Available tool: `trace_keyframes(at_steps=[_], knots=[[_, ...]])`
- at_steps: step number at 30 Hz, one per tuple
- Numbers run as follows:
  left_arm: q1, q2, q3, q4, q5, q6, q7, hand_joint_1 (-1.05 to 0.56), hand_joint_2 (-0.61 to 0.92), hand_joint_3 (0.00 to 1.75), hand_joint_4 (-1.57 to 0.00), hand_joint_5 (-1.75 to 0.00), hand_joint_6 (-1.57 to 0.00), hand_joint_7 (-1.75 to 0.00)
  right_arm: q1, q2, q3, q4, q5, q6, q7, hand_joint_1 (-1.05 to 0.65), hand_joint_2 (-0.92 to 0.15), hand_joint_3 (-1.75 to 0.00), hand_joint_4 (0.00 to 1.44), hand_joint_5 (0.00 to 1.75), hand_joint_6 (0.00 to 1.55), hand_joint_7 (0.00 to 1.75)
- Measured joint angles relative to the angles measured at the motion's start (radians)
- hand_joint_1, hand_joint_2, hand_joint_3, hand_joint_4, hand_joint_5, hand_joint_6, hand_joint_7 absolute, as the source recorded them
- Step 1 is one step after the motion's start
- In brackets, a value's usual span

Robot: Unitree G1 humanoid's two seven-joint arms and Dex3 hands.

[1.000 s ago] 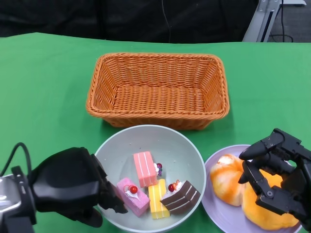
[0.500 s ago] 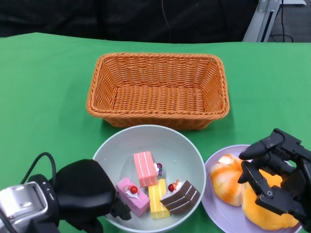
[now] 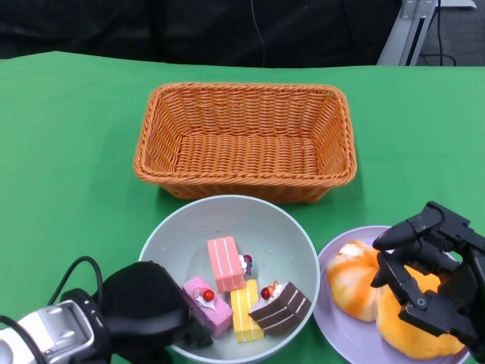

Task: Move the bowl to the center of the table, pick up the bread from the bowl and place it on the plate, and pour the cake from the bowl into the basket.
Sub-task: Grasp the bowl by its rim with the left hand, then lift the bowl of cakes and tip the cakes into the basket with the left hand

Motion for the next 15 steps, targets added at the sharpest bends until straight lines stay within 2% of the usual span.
trace_keyframes(at_steps=[6, 8, 10, 12, 14, 15], knots=[[-0.027, -0.029, -0.038, 0.103, 0.026, 0.038, 0.157, -0.44, 0.92, 0.15, -0.93, -0.02, -0.78, 0.00, 0.002, 0.000, -0.001, 0.002, 0.004, -0.005, 0.005, -0.06, -0.70, -0.72, 0.68, 1.42, 0.67, 1.14], [-0.035, -0.039, -0.047, 0.148, 0.027, 0.038, 0.225, -0.40, 0.92, 0.11, -0.95, -0.03, -0.79, -0.01, 0.002, 0.000, -0.001, 0.002, 0.003, -0.006, 0.005, -0.06, -0.69, -0.72, 0.69, 1.42, 0.67, 1.14], [-0.052, -0.048, -0.065, 0.209, 0.027, 0.027, 0.308, -0.29, 0.90, 0.05, -0.99, -0.03, -0.87, -0.03, 0.002, 0.000, -0.001, 0.002, 0.004, -0.007, 0.005, -0.05, -0.69, -0.72, 0.69, 1.42, 0.67, 1.14], [-0.069, -0.055, -0.079, 0.259, 0.027, 0.016, 0.370, -0.26, 0.90, 0.03, -1.00, -0.03, -0.89, -0.03, 0.002, 0.000, -0.002, 0.002, 0.005, -0.007, 0.007, -0.05, -0.69, -0.72, 0.69, 1.42, 0.67, 1.13], [-0.090, -0.064, -0.099, 0.323, 0.028, -0.004, 0.452, -0.24, 0.92, 0.05, -1.15, -0.11, -1.02, -0.08, 0.003, 0.000, -0.002, 0.003, 0.006, -0.009, 0.011, -0.06, -0.67, -0.77, 0.68, 1.41, 0.67, 1.14], [-0.102, -0.071, -0.109, 0.366, 0.029, -0.018, 0.508, -0.24, 0.92, 0.06, -1.12, -0.30, -1.08, -0.06, 0.003, 0.000, -0.002, 0.003, 0.005, -0.009, 0.013, -0.06, -0.66, -0.77, 0.68, 1.41, 0.67, 1.14]])
